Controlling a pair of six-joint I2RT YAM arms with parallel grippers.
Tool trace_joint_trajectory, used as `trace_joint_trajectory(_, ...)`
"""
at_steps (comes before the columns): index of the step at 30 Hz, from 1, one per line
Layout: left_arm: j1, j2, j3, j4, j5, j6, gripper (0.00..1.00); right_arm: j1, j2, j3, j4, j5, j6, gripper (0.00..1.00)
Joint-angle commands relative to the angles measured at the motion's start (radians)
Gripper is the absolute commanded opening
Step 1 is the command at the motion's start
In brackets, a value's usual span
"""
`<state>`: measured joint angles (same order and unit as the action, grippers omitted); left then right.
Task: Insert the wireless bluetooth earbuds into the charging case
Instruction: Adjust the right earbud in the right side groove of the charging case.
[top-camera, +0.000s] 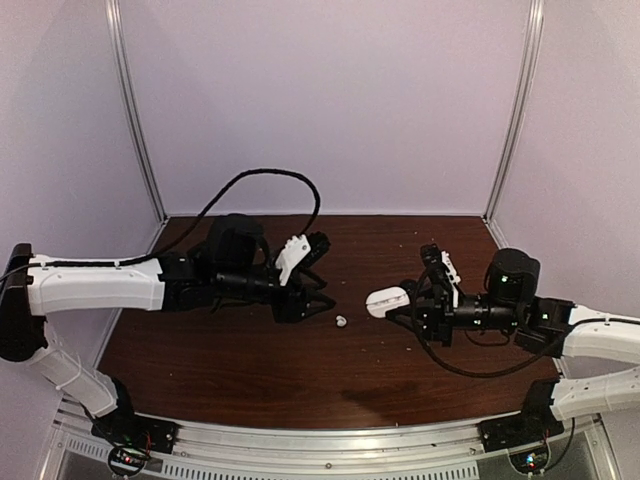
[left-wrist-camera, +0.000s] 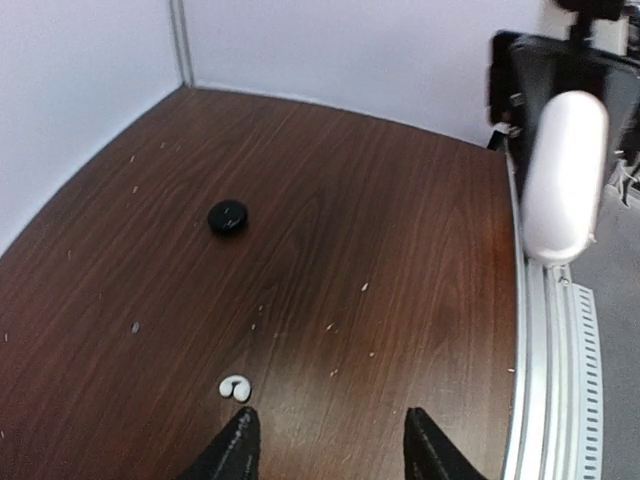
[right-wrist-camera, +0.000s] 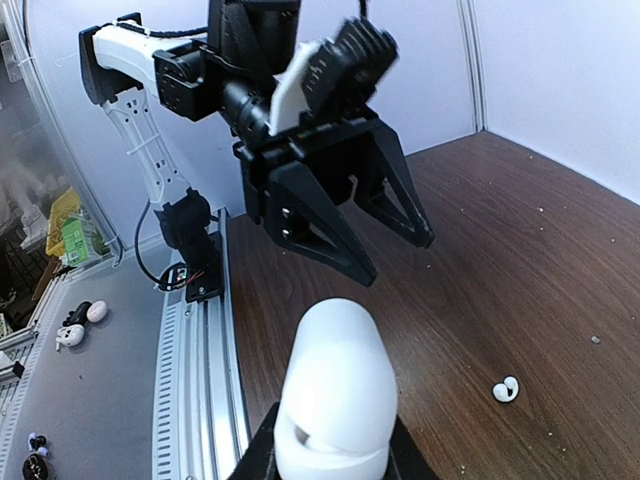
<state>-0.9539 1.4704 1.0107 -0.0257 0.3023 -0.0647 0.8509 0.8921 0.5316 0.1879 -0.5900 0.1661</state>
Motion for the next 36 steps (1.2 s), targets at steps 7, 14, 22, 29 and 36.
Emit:
trace_joint_trajectory(7,-0.113,0.001,0.145,0.073,0.167,0.105,0.68,-0.006,0.024,0.007,0.056,-0.05,-0.002,0.0)
trace_joint_trajectory(14,-0.131,0.049,0.208,0.066,0.146,0.091,0.69,-0.003,0.051,0.031,0.055,-0.093,-0.027,0.0)
trace_joint_trajectory(22,-0.141,0.094,0.242,0.033,0.142,0.111,0.69,-0.002,0.057,0.041,0.052,-0.098,-0.036,0.0)
trace_joint_trajectory(29,-0.144,0.13,0.281,-0.024,0.044,0.091,0.62,0.002,0.053,0.039,0.057,-0.119,-0.038,0.0)
trace_joint_trajectory(36,-0.12,0.114,0.272,-0.012,0.053,0.068,0.52,0.002,0.054,0.043,0.036,-0.145,-0.064,0.0)
